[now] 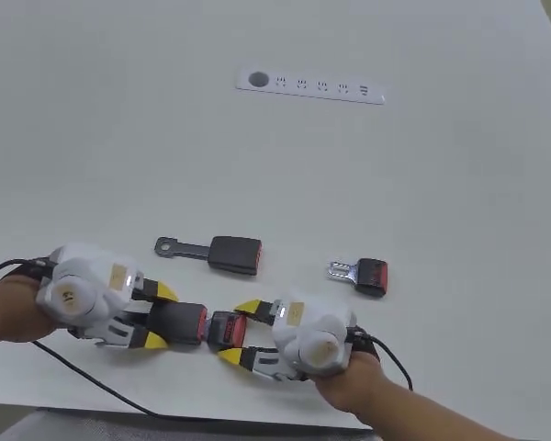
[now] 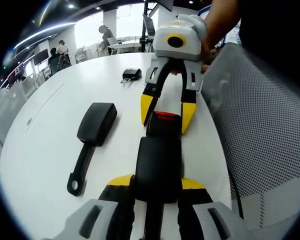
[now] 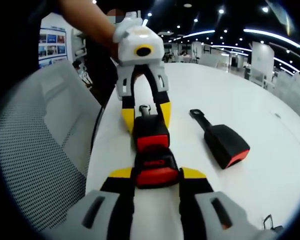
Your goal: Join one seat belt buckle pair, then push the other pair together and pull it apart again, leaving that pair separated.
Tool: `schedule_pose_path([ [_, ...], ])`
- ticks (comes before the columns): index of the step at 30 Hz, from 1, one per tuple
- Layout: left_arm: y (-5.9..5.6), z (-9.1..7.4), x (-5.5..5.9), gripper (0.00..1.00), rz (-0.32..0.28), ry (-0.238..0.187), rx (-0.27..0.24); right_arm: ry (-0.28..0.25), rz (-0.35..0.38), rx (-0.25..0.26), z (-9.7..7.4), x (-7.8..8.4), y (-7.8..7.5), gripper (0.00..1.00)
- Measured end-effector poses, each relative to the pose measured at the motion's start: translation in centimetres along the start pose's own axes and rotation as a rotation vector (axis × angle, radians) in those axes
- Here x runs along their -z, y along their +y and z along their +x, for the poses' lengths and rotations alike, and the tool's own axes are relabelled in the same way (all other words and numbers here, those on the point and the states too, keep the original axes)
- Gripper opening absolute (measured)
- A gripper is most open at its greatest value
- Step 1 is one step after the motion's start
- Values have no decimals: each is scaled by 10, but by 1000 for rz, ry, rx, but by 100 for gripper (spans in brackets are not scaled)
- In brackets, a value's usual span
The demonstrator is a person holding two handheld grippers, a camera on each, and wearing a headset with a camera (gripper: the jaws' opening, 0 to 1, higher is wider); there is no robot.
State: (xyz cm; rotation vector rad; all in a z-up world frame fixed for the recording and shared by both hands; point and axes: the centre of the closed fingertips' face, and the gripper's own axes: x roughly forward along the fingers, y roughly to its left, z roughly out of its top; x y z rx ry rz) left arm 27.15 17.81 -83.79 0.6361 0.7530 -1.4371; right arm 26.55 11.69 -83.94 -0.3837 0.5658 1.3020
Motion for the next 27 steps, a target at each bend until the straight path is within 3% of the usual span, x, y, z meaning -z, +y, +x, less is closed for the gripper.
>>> schedule_pose_path([
  [9, 0, 1, -1, 35, 24, 27, 0, 40, -30, -6, 1, -2, 3, 35],
  [12, -1, 2, -4, 35, 23, 51, -2, 82, -116, 10, 0, 2, 1, 36],
  [13, -2, 2, -4, 35, 20, 57, -5, 86, -105, 9, 0, 2, 3, 37],
  [14, -2, 2, -5, 35, 13, 67, -10, 68, -61, 7, 0, -1, 4, 40],
  [15, -2, 2, -5, 36, -1, 72, -16, 33, -26, -7, 0, -6, 7, 49],
  [17, 0, 1, -5, 37, -57, 87, -43, -1, 13, 22, -7, -12, 1, 69],
  [18, 0, -1, -7, 38, -107, 75, -50, -6, 21, 32, -11, -13, -2, 74],
  [20, -3, -3, -17, 46, -137, 6, -36, -14, 36, 42, -20, -12, -6, 76],
  [23, -1, -13, -28, 64, -136, -11, -69, -35, 36, 51, -32, -13, -10, 78],
  [27, 8, -25, -42, 70, -166, -66, -134, -69, 58, 103, -58, -11, -25, 83],
])
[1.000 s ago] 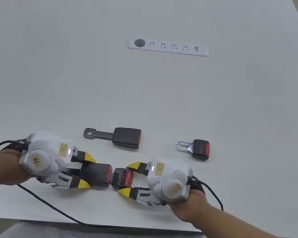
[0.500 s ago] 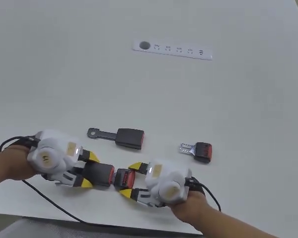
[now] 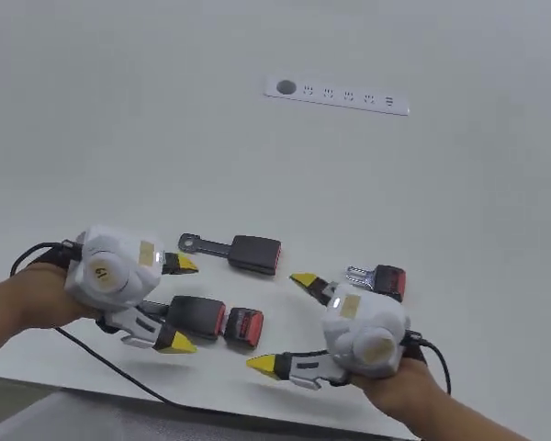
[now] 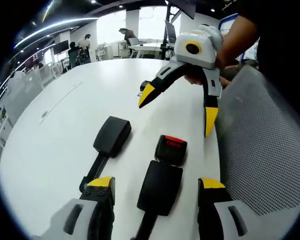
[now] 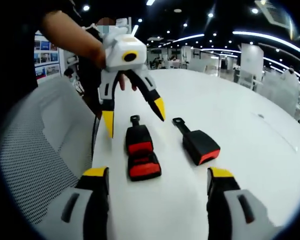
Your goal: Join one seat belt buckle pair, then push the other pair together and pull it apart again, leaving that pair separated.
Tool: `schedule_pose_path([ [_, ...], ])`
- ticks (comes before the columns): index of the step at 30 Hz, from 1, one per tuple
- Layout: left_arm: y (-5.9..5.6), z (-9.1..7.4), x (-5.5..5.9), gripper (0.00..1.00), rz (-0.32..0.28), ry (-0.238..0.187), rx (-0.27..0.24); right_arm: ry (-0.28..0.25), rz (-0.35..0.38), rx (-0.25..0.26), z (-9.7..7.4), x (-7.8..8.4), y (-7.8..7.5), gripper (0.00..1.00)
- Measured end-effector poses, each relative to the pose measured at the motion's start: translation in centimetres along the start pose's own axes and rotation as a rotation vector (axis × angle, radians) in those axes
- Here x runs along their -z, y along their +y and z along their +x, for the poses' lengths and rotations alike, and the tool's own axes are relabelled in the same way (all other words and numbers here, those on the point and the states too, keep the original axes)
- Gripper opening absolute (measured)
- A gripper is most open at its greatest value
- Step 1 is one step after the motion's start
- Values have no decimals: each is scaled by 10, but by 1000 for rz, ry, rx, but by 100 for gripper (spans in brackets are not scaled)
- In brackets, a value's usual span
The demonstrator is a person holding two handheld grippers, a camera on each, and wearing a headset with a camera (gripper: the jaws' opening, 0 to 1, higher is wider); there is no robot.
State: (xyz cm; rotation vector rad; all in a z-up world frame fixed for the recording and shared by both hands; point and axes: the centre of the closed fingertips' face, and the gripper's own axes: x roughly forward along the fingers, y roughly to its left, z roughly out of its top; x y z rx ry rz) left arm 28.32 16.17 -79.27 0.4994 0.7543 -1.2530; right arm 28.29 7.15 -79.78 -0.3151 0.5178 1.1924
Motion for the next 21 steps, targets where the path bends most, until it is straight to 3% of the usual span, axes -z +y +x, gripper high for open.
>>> schedule_pose_path([
  [9, 29, -3, -27, 78, 50, -23, -64, 28, 29, 108, -59, 25, -60, 84],
  [14, 45, 1, -44, 84, 54, -50, -70, 61, 32, 123, -77, 38, -80, 84],
  [21, 59, 14, -50, 85, 69, -38, -49, 92, 61, 121, -91, 56, -101, 85],
])
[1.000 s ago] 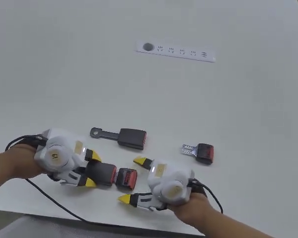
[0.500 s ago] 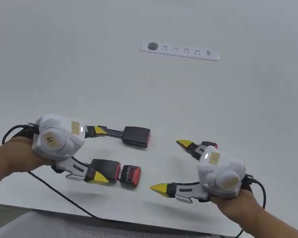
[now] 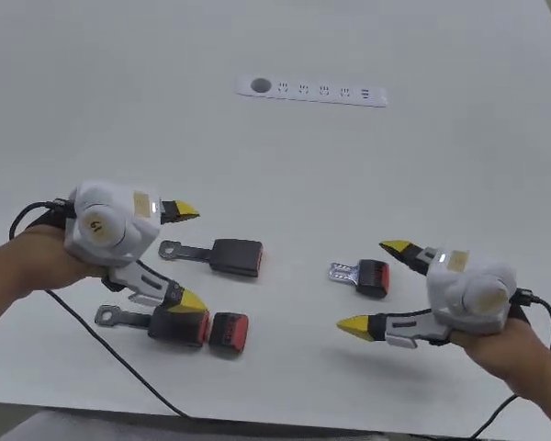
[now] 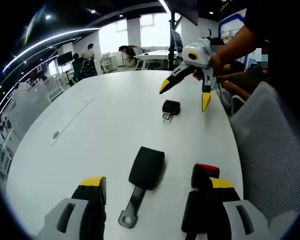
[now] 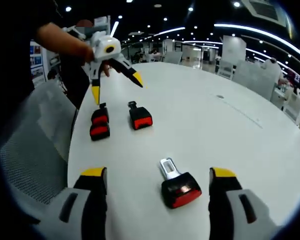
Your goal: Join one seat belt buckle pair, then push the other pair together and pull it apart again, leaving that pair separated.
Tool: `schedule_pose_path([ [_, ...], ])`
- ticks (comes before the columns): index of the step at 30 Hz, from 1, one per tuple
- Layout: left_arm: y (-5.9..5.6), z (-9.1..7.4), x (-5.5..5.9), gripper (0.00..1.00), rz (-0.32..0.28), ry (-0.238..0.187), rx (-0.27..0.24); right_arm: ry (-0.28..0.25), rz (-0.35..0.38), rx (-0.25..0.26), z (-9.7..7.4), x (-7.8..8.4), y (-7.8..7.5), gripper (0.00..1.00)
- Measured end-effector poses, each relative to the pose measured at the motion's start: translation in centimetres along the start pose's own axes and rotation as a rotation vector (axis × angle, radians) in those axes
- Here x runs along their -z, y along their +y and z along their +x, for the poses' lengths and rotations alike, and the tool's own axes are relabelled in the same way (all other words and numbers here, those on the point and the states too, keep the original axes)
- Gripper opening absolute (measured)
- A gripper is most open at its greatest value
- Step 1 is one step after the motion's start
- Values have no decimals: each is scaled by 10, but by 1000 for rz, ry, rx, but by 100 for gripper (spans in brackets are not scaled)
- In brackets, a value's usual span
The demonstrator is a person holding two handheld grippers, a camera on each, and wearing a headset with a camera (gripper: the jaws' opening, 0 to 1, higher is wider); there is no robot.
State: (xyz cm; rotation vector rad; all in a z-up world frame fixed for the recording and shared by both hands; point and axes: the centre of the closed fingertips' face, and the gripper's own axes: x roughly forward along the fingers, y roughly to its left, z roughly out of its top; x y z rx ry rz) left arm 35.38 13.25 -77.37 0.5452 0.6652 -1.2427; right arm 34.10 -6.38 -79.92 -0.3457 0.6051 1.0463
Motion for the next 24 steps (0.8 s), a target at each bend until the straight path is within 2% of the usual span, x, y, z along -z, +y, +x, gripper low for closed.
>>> schedule_pose_path([
  [3, 5, 7, 0, 85, -1, 0, 9, 14, 5, -6, -1, 6, -7, 84],
  [6, 11, 16, 7, 84, 24, 28, 16, 29, 17, -17, -1, 13, -11, 81],
  [9, 15, 24, 12, 83, 6, 42, 27, 47, 25, -27, 1, 21, -15, 80],
  [15, 14, 40, 20, 80, 47, 82, 70, 88, 8, -67, 5, 34, -17, 76],
  [24, 16, 58, 24, 69, 53, 102, 103, 119, -6, -113, 14, 41, -22, 72],
])
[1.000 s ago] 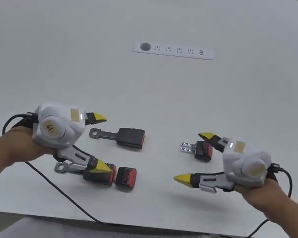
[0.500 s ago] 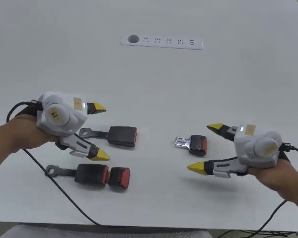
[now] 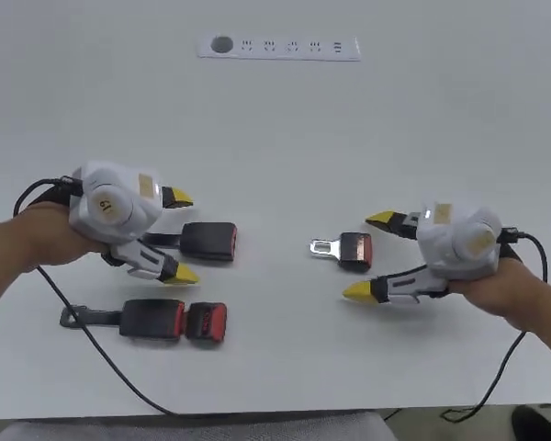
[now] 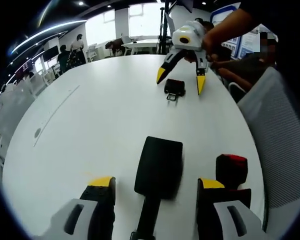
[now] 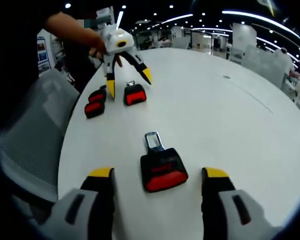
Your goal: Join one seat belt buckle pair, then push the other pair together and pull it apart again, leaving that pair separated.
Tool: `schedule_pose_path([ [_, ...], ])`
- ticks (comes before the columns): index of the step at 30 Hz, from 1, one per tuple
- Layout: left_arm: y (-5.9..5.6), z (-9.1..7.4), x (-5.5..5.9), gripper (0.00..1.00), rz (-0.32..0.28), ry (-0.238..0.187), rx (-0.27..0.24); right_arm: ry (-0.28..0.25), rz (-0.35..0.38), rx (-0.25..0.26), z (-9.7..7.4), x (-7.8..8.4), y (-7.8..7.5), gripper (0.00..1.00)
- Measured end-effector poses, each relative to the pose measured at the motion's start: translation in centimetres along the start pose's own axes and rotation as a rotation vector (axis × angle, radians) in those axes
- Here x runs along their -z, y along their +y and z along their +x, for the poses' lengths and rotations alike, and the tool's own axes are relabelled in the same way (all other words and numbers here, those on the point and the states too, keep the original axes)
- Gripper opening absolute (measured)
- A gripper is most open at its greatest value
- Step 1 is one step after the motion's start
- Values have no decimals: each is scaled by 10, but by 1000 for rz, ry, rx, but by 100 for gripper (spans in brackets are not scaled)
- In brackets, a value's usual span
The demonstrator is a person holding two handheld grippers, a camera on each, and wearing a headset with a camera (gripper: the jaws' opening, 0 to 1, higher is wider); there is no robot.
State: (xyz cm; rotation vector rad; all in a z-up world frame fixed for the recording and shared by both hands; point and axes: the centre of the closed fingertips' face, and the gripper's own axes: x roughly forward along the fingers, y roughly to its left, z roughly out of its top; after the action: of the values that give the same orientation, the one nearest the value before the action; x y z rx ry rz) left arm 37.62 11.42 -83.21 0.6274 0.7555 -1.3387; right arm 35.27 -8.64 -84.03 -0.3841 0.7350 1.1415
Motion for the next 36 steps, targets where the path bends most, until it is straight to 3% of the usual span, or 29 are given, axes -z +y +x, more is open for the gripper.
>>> schedule_pose_path([
  [7, -1, 8, 2, 59, 26, 26, 22, 13, -30, -21, -3, -4, 1, 66],
  [8, 0, 8, 1, 59, 63, 21, 22, 14, -31, -24, -3, -4, 1, 64],
  [9, -1, 8, 2, 59, 40, 26, 24, 13, -37, -27, -3, -5, 1, 61],
  [12, 0, 8, 0, 57, 41, 21, 23, 18, -40, -32, -4, -6, 1, 58],
  [17, -1, 8, -1, 52, 61, 25, 37, 21, -73, -52, -2, -8, 5, 52],
  [22, -3, 8, -2, 41, 73, 25, 49, 23, -101, -30, 0, -9, 0, 44],
  [26, -2, 8, -2, 38, 80, 34, 48, 18, -109, -34, 0, -8, 0, 38],
  [36, -1, 8, -2, 35, 92, 36, 49, -13, -129, -52, 0, -7, -2, 37],
])
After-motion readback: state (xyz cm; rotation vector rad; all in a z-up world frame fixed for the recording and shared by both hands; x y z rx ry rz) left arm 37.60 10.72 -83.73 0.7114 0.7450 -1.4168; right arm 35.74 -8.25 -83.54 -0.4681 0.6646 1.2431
